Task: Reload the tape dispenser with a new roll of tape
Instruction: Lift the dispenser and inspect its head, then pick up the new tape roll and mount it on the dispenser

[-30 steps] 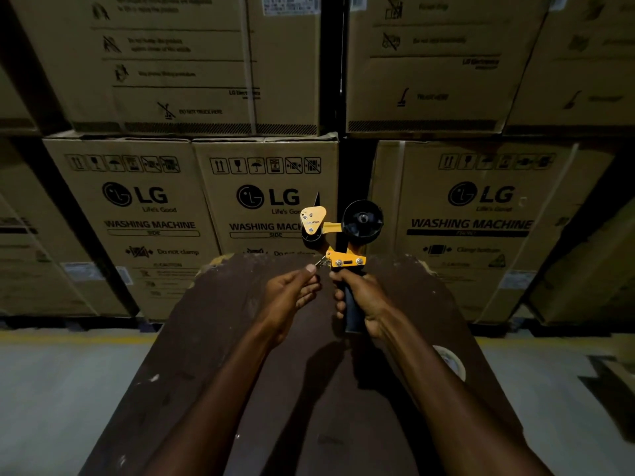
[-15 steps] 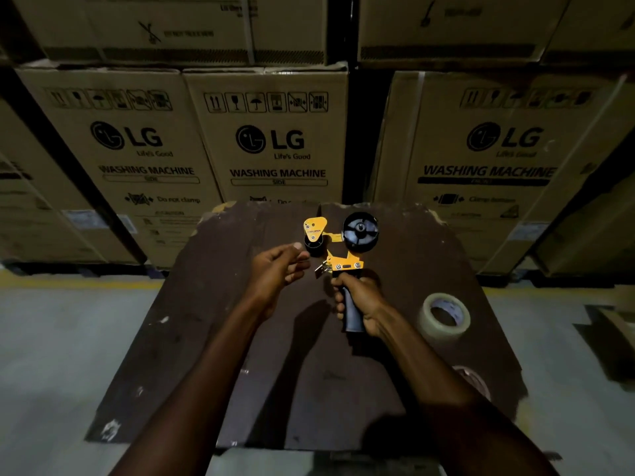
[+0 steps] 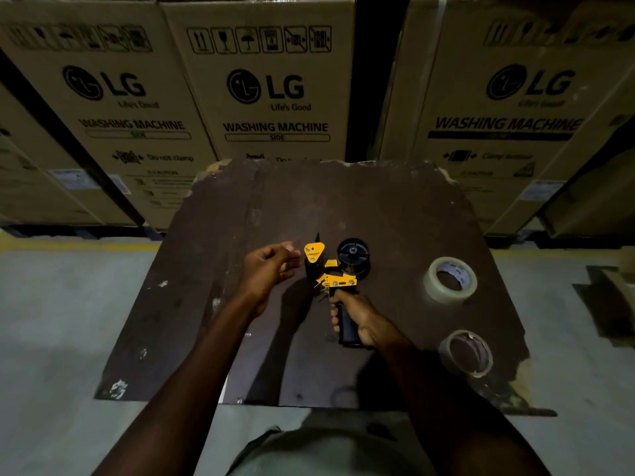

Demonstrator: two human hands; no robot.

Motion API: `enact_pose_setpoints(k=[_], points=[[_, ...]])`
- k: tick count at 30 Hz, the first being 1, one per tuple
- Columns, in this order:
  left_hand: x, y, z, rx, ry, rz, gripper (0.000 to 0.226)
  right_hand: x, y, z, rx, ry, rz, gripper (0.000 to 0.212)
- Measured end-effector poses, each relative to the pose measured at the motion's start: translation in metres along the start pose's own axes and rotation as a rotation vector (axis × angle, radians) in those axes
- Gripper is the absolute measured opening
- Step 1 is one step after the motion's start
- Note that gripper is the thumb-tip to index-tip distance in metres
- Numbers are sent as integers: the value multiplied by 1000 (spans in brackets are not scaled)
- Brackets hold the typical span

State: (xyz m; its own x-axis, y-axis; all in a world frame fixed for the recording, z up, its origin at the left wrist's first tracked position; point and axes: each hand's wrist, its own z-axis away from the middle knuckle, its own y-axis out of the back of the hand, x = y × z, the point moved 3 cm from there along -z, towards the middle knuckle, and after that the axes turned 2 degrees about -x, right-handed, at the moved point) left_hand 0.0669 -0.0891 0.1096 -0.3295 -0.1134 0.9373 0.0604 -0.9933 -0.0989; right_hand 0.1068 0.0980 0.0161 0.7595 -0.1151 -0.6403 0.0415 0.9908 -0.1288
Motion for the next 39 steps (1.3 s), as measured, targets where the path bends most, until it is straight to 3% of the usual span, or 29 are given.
enact_pose_setpoints(k=[10, 16, 22, 31, 36, 39], points=[[-7, 2, -9, -2, 28, -28, 10, 23, 4, -16, 17, -62, -30, 22], [-11, -11, -11, -34, 32, -51, 14, 26, 10, -18, 59, 16, 111, 29], [-14, -36, -10, -80, 1, -80, 6, 14, 37, -11, 330, 254, 760, 63], [-37, -92, -12, -171, -12, -163, 9, -11, 110, 33, 757, 547, 814, 46], [-50, -123, -12, -209, -8, -237, 13, -17, 155, 37, 876, 637, 878, 39], [-51, -139, -10, -229, -12, -249, 19, -22, 179, 32, 865, 636, 898, 43]])
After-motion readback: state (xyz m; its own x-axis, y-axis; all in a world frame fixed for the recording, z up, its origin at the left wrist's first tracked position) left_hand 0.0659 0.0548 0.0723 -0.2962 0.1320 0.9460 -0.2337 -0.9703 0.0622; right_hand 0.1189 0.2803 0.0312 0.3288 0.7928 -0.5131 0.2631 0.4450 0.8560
